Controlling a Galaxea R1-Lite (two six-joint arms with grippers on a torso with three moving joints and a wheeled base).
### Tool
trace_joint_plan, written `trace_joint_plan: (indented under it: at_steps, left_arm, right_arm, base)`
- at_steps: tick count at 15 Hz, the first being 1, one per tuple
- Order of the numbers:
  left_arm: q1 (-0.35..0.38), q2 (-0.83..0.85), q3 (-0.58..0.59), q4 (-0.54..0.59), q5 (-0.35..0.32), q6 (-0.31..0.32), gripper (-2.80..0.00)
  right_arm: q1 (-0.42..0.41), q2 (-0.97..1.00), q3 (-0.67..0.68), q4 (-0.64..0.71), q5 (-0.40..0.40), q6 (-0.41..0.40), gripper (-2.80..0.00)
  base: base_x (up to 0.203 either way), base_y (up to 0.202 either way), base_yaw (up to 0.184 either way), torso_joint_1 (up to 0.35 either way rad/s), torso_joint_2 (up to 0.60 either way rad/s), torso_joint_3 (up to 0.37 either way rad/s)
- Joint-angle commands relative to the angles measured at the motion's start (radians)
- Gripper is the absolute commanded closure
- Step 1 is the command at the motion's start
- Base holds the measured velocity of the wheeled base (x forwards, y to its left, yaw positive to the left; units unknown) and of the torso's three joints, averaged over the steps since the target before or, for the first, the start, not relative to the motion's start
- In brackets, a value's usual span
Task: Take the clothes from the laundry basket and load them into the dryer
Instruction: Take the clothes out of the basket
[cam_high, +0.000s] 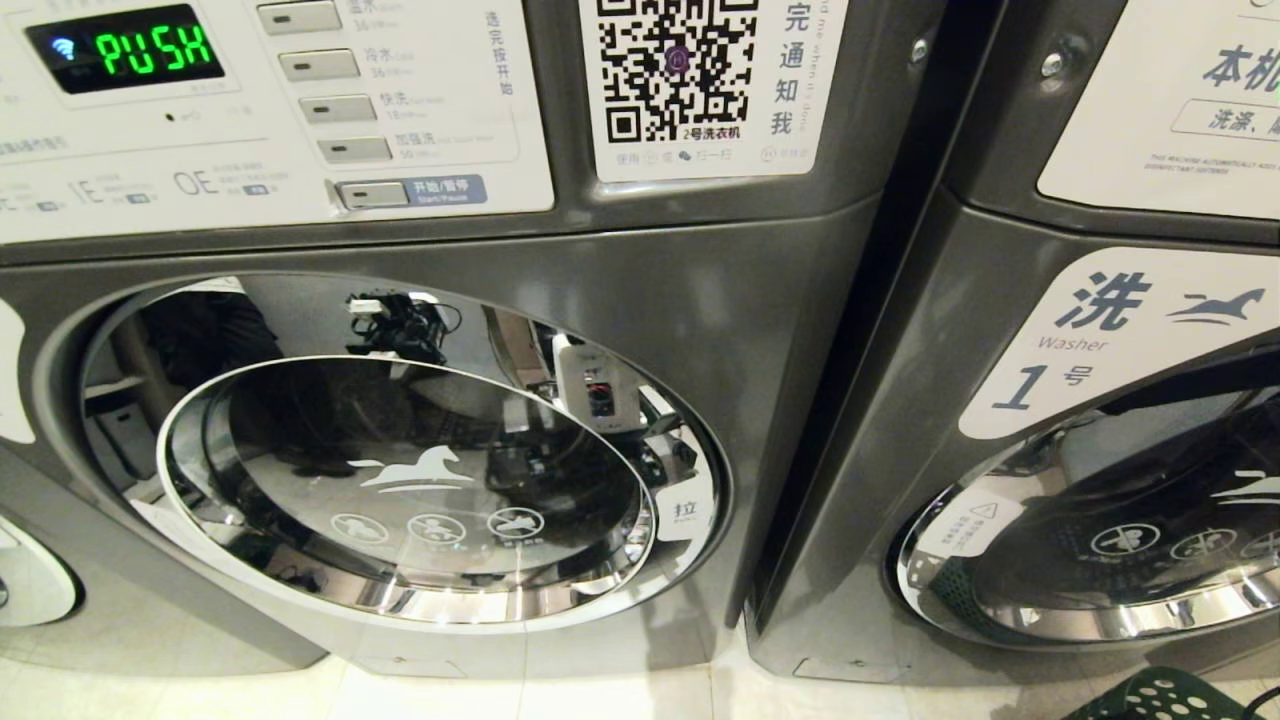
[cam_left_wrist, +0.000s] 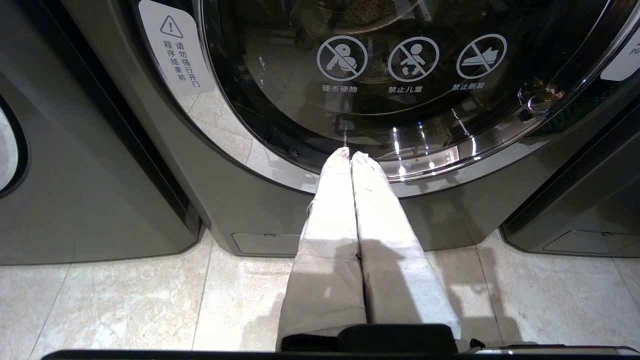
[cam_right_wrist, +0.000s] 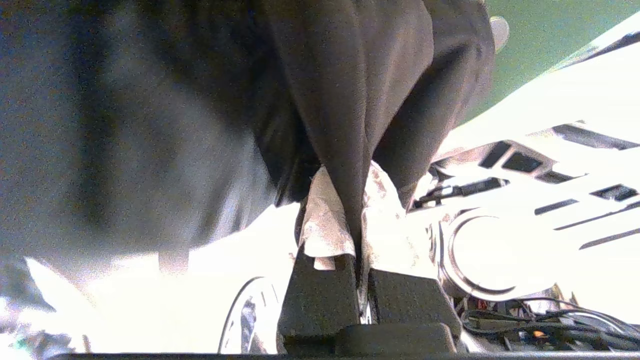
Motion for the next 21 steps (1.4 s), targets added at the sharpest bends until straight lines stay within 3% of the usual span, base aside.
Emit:
trace_joint_plan:
  at_steps: [1, 5, 11, 15, 21]
  left_arm:
    - [-0.001, 0.0, 0.0, 0.0, 0.0, 0.0, 0.0]
    - [0.0, 0.0, 0.0, 0.0, 0.0, 0.0, 0.0]
    - [0.0, 0.0, 0.0, 0.0, 0.0, 0.0, 0.0]
    - [0.0, 0.0, 0.0, 0.0, 0.0, 0.0, 0.0]
    - [0.0, 0.0, 0.0, 0.0, 0.0, 0.0, 0.0]
  right_arm:
    - [-0.018, -0.213, 0.041, 0.019, -0.01, -0.014, 0.0]
    - [-0.097, -0.522, 0.191, 0.042, -0.111, -0.152, 0.0]
    - [-0.249, -0.939, 0.293, 0.048, -0.305, -0.417, 0.0]
    - [-0.283, -1.134, 0.246, 0.044, -0.362, -0.456, 0.0]
    - [-0.291, -1.157, 0.192, 0.035, -0.358, -0.452, 0.0]
  base:
    - [0.0, 0.0, 0.0, 0.0, 0.0, 0.0]
    - [0.0, 0.0, 0.0, 0.0, 0.0, 0.0]
    - [0.0, 0.0, 0.0, 0.0, 0.0, 0.0]
    - [0.0, 0.0, 0.0, 0.0, 0.0, 0.0]
    - [0.0, 0.0, 0.0, 0.0, 0.0, 0.0]
